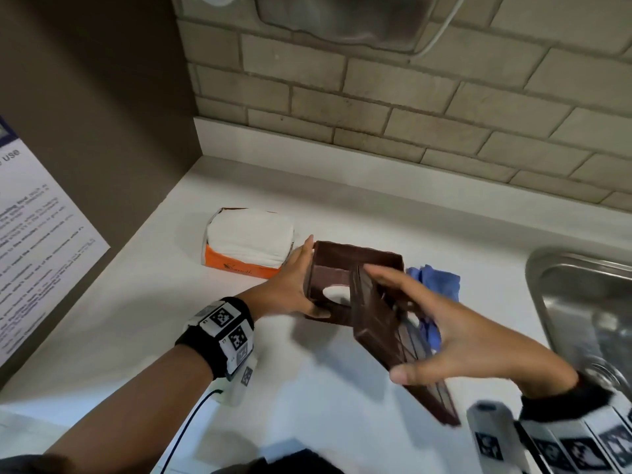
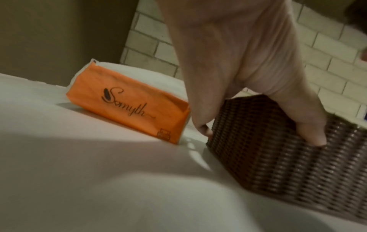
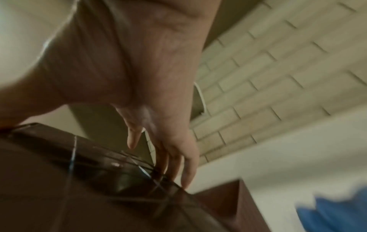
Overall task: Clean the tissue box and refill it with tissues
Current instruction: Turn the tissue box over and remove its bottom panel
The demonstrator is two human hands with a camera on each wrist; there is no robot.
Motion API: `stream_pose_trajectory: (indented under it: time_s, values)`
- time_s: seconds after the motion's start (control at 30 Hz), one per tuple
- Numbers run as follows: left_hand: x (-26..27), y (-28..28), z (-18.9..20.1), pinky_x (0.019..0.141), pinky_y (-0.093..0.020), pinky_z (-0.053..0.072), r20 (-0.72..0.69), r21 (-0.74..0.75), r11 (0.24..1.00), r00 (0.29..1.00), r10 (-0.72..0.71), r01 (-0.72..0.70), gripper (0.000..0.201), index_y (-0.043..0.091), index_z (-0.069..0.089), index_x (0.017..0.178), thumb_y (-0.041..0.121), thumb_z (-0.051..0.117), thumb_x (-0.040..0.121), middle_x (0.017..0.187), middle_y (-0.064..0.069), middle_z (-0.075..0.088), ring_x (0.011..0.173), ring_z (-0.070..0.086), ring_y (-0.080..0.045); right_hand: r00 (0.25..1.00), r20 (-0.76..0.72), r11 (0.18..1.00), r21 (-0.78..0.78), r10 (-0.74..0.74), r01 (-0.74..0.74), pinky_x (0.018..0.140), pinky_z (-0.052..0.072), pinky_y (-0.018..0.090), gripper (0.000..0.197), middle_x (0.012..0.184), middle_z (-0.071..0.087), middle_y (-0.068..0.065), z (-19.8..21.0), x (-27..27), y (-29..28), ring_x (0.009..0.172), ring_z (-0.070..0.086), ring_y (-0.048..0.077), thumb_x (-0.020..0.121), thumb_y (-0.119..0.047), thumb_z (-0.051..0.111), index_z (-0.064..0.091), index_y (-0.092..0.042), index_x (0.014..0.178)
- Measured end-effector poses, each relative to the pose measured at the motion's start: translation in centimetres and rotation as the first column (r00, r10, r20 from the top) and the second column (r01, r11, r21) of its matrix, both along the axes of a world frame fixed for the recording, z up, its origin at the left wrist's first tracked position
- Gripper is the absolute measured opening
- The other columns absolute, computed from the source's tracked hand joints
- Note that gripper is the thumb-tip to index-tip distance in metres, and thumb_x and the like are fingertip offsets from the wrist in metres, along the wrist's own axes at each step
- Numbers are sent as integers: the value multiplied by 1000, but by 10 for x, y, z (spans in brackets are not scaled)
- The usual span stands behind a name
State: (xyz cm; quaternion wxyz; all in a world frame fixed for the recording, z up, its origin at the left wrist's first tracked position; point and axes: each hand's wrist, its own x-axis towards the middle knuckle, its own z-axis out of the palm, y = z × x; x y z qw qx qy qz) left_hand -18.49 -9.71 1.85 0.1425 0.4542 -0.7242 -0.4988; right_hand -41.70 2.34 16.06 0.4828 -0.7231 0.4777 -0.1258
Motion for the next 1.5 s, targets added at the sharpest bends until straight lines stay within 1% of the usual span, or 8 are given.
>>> stream_pose_trajectory:
  time_s: [0.17, 0.3, 0.43, 0.57, 0.8, 1.07, 1.27, 1.5]
  values:
    - [29, 30, 5, 119, -41, 23, 18, -47, 997, 998, 59, -59, 144, 57, -33, 134, 62, 83, 48, 156, 17, -16, 149, 0, -12, 858, 474, 916, 401, -198, -10, 95, 47, 18, 73, 130, 61, -12, -38, -11, 24, 118, 57, 3, 67, -44, 80, 52, -32, 133]
    - [36, 69, 16, 100, -17, 37, -94, -60, 985, 984, 154, -160, 87, 37, 20, 150, 43, 72, 81, 142, 4, 37, 131, 41, -7, 725, 401, 741, 633, -560, 223, 65, 60, 25, 48, 85, 77, 8, -70, 1, 27, 73, 74, 15, 44, -47, 90, 81, -18, 81]
    - [21, 92, 20, 77, -5, 45, -120, -47, 992, 986, 113, -119, 31, 26, 66, 120, 31, 65, 90, 100, 10, 69, 94, 65, -2, 579, 303, 601, 672, -757, 434, 39, 50, 14, 59, 55, 69, 9, -72, 27, 13, 41, 65, 7, 93, -23, 44, 73, -18, 41]
    - [18, 99, 6, 54, -20, 29, 23, -294, 951, 993, 112, -101, 44, 23, 46, 52, 28, 61, 93, 46, 5, 39, 49, 39, -5, 636, 297, 575, 766, -713, 287, 53, 54, 16, 44, 60, 71, 1, -76, 34, 5, 54, 67, 9, 95, -25, 45, 74, -14, 64]
    - [40, 109, -10, 63, -38, 51, 243, -305, 933, 932, 270, -191, 48, 6, 49, 56, 34, 50, 95, 48, -5, 50, 52, 60, -25, 937, -47, 742, 598, -345, 303, 75, 60, 35, 33, 105, 75, 9, -88, -7, 12, 94, 72, 27, 88, -22, 65, 59, -16, 120]
    - [19, 121, -12, 65, -34, 45, 399, -270, 963, 912, 92, 21, 56, 13, 40, 47, 38, 45, 97, 54, -11, 57, 57, 56, -27, 847, -380, 890, 114, -372, 442, 80, 60, 39, 38, 75, 63, -3, -119, -7, 27, 73, 73, 28, 85, -12, 64, 59, -29, 118]
    - [16, 121, -8, 75, -37, 53, 474, -217, 975, 879, 55, 56, 49, 13, 45, 53, 39, 54, 94, 45, 2, 40, 59, 57, -21, 714, -559, 886, -88, -422, 455, 46, 41, 7, 43, 60, 68, -4, -128, -3, 20, 45, 62, 0, 85, -27, 66, 50, -25, 125]
    - [47, 97, 4, 68, -41, 52, 346, -270, 955, 912, 219, -126, 51, 12, 43, 48, 41, 51, 88, 56, -14, 62, 58, 64, -29, 546, -796, 963, -170, -260, 210, 78, 50, 23, 50, 94, 69, -9, -88, 11, 22, 95, 66, 13, 91, -56, 43, 50, -23, 128]
